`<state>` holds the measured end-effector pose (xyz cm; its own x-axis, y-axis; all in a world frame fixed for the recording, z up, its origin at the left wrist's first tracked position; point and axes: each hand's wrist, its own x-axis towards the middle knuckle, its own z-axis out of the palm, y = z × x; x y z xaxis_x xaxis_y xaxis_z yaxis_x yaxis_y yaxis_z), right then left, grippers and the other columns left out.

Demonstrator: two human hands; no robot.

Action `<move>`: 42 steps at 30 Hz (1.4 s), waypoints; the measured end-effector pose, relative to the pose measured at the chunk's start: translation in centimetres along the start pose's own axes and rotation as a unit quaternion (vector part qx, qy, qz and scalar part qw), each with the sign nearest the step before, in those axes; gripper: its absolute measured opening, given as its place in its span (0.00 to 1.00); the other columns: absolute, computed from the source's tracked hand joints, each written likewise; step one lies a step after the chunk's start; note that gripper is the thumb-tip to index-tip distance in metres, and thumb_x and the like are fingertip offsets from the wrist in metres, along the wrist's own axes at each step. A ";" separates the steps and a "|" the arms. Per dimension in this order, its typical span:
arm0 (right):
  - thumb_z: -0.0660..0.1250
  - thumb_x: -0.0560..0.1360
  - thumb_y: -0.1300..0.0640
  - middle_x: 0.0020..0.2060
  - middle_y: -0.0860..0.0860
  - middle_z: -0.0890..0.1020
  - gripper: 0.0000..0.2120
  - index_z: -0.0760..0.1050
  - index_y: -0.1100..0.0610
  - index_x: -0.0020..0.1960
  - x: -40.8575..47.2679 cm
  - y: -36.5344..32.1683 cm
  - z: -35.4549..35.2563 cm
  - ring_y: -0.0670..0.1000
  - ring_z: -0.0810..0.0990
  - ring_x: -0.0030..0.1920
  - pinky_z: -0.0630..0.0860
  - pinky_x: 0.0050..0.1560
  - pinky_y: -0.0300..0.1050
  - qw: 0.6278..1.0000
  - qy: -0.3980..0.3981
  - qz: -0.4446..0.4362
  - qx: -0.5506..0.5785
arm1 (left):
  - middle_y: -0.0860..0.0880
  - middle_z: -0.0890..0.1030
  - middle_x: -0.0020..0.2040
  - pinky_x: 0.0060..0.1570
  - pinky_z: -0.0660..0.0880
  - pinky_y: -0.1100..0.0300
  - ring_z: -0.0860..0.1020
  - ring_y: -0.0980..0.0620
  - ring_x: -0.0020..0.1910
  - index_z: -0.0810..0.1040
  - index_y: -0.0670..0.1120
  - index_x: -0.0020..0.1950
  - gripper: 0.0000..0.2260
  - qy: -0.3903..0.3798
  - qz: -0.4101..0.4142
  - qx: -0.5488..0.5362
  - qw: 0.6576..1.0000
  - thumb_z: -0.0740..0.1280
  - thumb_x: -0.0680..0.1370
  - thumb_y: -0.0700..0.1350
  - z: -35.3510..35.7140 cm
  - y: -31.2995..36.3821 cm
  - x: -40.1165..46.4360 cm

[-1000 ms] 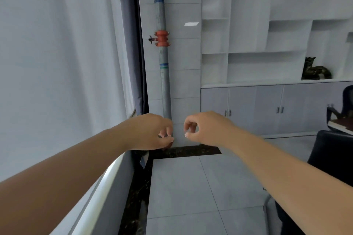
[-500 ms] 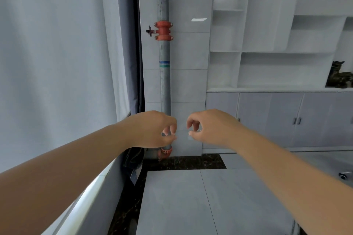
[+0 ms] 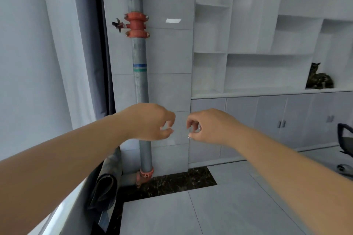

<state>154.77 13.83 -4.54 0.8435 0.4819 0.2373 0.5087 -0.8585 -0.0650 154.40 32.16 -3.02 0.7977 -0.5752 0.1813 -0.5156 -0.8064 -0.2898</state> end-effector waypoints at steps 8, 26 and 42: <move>0.66 0.73 0.47 0.49 0.44 0.79 0.13 0.73 0.49 0.56 8.9 10.2 2.2 0.45 0.74 0.46 0.72 0.48 0.41 0.996 -0.006 0.091 -0.006 | 0.54 0.77 0.53 0.55 0.74 0.55 0.74 0.54 0.52 0.74 0.50 0.57 0.12 0.003 0.081 -0.027 0.996 0.58 0.79 0.55 4.9 -4.8 15.3; 0.68 0.71 0.40 0.49 0.44 0.78 0.19 0.72 0.48 0.57 22.8 41.9 3.3 0.45 0.72 0.45 0.69 0.44 0.40 0.969 0.031 0.239 -0.051 | 0.54 0.77 0.47 0.54 0.72 0.55 0.76 0.51 0.51 0.75 0.48 0.49 0.09 0.062 0.209 -0.098 0.971 0.62 0.77 0.53 13.3 -4.1 55.5; 0.67 0.72 0.42 0.51 0.45 0.78 0.19 0.72 0.49 0.59 34.3 67.5 7.1 0.45 0.72 0.47 0.73 0.50 0.44 0.919 0.003 0.387 -0.077 | 0.53 0.76 0.51 0.52 0.72 0.58 0.74 0.53 0.51 0.73 0.50 0.56 0.11 0.081 0.367 -0.139 0.916 0.61 0.77 0.53 21.9 -2.1 88.0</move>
<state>219.30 -26.34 -7.63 0.9411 -0.2840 0.1834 -0.2740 -0.9585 -0.0785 232.53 -13.77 -7.03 0.1584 -0.9716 0.1757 -0.9723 -0.1845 -0.1436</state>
